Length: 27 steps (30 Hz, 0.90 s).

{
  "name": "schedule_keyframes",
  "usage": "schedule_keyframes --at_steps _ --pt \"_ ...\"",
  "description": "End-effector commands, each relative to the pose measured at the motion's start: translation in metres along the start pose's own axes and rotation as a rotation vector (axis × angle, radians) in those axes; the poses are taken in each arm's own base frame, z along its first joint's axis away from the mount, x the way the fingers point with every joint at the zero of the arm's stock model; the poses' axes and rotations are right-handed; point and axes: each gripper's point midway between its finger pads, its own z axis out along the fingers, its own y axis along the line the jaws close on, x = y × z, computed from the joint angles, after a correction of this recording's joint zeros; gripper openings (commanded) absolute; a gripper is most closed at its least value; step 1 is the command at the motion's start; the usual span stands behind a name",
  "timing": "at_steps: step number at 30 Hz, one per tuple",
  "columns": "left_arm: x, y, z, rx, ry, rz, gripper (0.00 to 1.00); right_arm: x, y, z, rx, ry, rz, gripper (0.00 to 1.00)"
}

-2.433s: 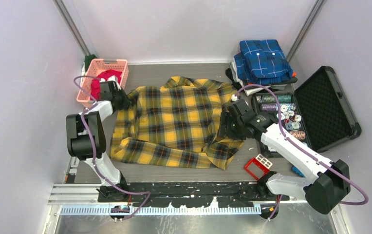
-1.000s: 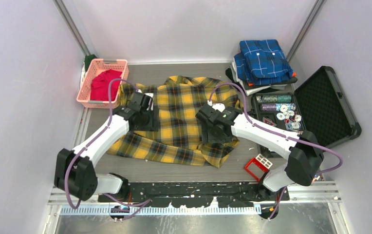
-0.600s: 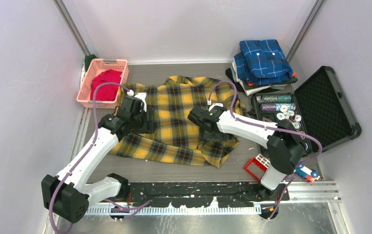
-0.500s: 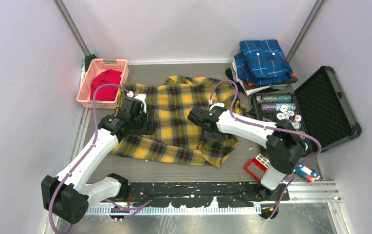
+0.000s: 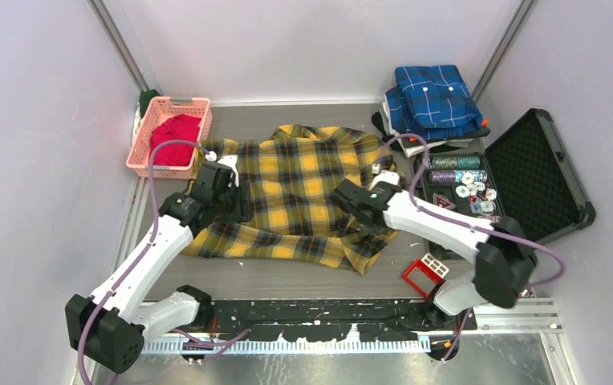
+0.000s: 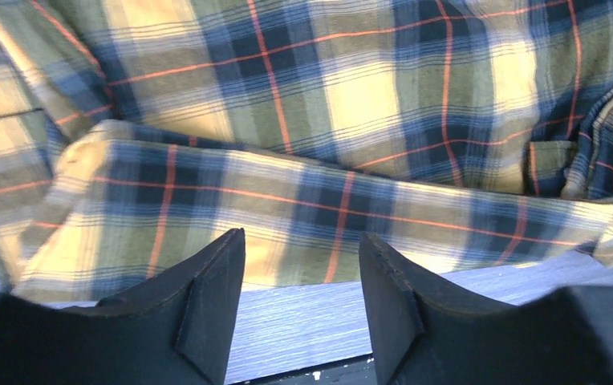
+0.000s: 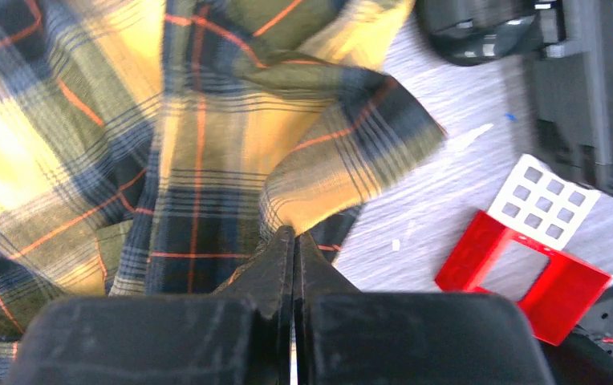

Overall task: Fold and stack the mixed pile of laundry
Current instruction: Flatten out the shirt at the center of the board.

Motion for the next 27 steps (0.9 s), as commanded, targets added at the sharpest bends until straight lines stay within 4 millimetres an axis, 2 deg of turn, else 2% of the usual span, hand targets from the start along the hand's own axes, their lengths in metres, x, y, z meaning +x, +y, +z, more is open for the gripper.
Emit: schedule_keyframes --at_steps 1,3,4,6,7,8,11,13,17,27 --pt "-0.01 0.011 -0.008 -0.07 -0.091 -0.077 0.54 -0.036 -0.073 -0.017 0.098 -0.171 0.187 0.01" --pt "-0.012 0.02 -0.009 -0.111 -0.136 -0.131 0.53 -0.04 -0.104 -0.024 0.102 -0.241 0.303 0.01" --pt "-0.01 0.024 -0.008 -0.128 -0.154 -0.16 0.53 -0.036 -0.118 -0.021 0.098 -0.267 0.348 0.01" --pt "-0.01 0.031 -0.008 -0.157 -0.194 -0.21 0.53 -0.027 -0.133 -0.019 0.046 -0.293 0.453 0.01" --pt "-0.008 0.033 -0.007 -0.163 -0.203 -0.232 0.53 -0.022 -0.135 -0.017 -0.001 -0.295 0.493 0.01" --pt "-0.006 0.033 -0.004 -0.158 -0.207 -0.25 0.53 -0.02 -0.132 -0.017 -0.07 -0.301 0.538 0.08" --pt "0.003 0.027 0.011 -0.122 -0.174 -0.238 0.53 -0.004 -0.119 -0.009 -0.196 -0.262 0.569 0.4" --pt "0.015 0.021 0.025 -0.095 -0.098 -0.197 0.53 0.004 -0.112 -0.006 -0.233 -0.23 0.573 0.48" --pt "0.034 0.01 0.051 -0.038 0.016 -0.134 0.54 0.004 -0.112 -0.007 -0.227 -0.22 0.545 0.49" --pt "0.053 0.021 0.089 -0.113 0.163 -0.053 0.55 -0.012 -0.109 -0.024 -0.255 -0.256 0.476 0.49"
